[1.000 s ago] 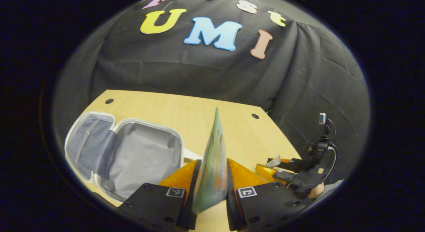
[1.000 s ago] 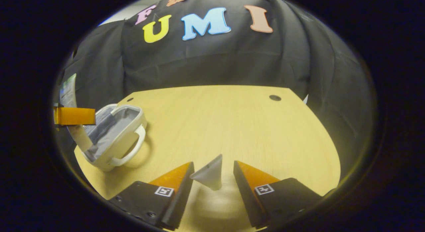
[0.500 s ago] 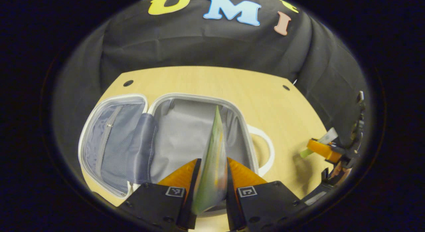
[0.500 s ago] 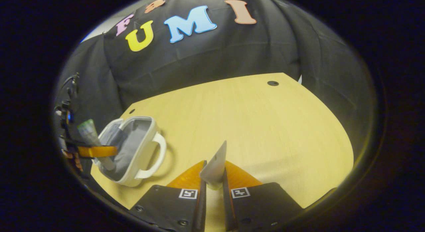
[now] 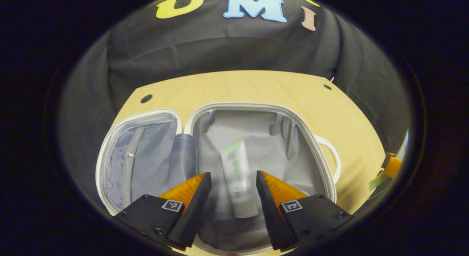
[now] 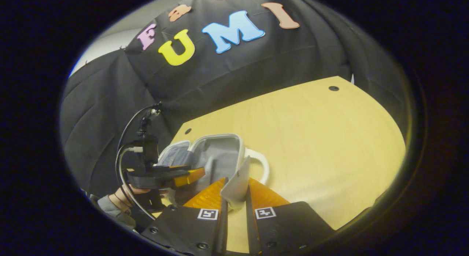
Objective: First open the suitcase, pack the skin care products into it, and then close the suitcase.
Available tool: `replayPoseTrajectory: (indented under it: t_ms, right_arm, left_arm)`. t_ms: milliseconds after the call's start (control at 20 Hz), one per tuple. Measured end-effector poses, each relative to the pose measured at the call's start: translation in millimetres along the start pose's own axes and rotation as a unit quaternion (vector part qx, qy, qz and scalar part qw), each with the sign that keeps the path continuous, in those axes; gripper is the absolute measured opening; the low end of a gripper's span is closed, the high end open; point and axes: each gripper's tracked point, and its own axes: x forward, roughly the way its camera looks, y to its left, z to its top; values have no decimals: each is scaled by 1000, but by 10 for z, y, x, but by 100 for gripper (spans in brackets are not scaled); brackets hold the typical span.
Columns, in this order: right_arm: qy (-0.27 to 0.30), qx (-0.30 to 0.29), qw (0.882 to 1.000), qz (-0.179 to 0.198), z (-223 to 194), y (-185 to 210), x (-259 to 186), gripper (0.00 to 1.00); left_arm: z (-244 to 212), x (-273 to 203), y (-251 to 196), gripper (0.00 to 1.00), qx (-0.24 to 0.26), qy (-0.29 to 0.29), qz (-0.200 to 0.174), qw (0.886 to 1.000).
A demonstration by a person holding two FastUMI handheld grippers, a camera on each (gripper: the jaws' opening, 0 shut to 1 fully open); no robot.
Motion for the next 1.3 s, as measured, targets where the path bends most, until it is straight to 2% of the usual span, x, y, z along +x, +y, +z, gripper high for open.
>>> replayPoseTrajectory:
  t_ms: [100, 300, 350, 400, 550, 650, 700, 750, 800, 850, 900, 950, 1050, 1100, 1200, 1300]
  right_arm:
    - [11, -14, 1000, 14, -48, 197, 168, 22]
    - [58, -13, 998, 38, -267, 469, 566, 21]
    - [72, -17, 997, 36, -339, 489, 668, 17]
    - [92, -24, 995, 28, -429, 463, 773, 21]
    - [136, -46, 990, 5, -685, 384, 1009, 23]
    - [141, -61, 988, -2, -718, 351, 1082, 21]
    - [136, -68, 988, -8, -738, 322, 1113, 26]
    - [127, -71, 989, -6, -682, 347, 1085, 21]
    - [116, -73, 991, -1, -627, 382, 1059, 36]
    - [106, -77, 991, 1, -596, 398, 1023, 56]
    - [96, -83, 992, 0, -554, 406, 973, 60]
    - [86, -89, 992, -4, -523, 399, 936, 82]
    - [68, -102, 992, -12, -459, 377, 823, 95]
    - [59, -107, 992, -17, -413, 360, 757, 95]
    - [34, -119, 992, -30, -300, 333, 616, 95]
    - [6, -137, 990, -45, -155, 293, 471, 95]
  left_arm:
    - [87, -231, 80, 87, -14, -36, -1, 999]
    - [99, -761, 423, 86, -43, -87, 19, 995]
    - [99, -864, 550, 88, -50, -96, 30, 994]
    - [69, -961, 678, 86, -58, -100, 40, 992]
    - [-71, -1154, 1107, 86, -83, -101, 72, 989]
    - [-135, -1238, 1367, 83, -106, -99, 90, 985]
    - [-190, -1262, 1476, 86, -117, -95, 97, 984]
    - [-219, -1289, 1601, 86, -128, -95, 107, 981]
    - [-234, -1317, 1728, 86, -137, -95, 116, 979]
    - [-263, -1354, 1857, 86, -146, -95, 127, 976]
    - [-285, -1373, 1986, 88, -154, -96, 138, 974]
    - [-294, -1400, 2124, 86, -161, -98, 148, 971]
    - [-302, -1440, 2366, 87, -173, -100, 162, 966]
    - [-296, -1456, 2500, 87, -174, -102, 169, 965]
    - [-281, -1472, 2818, 98, -175, -101, 189, 961]
    - [-238, -1465, 3115, 100, -185, -104, 196, 957]
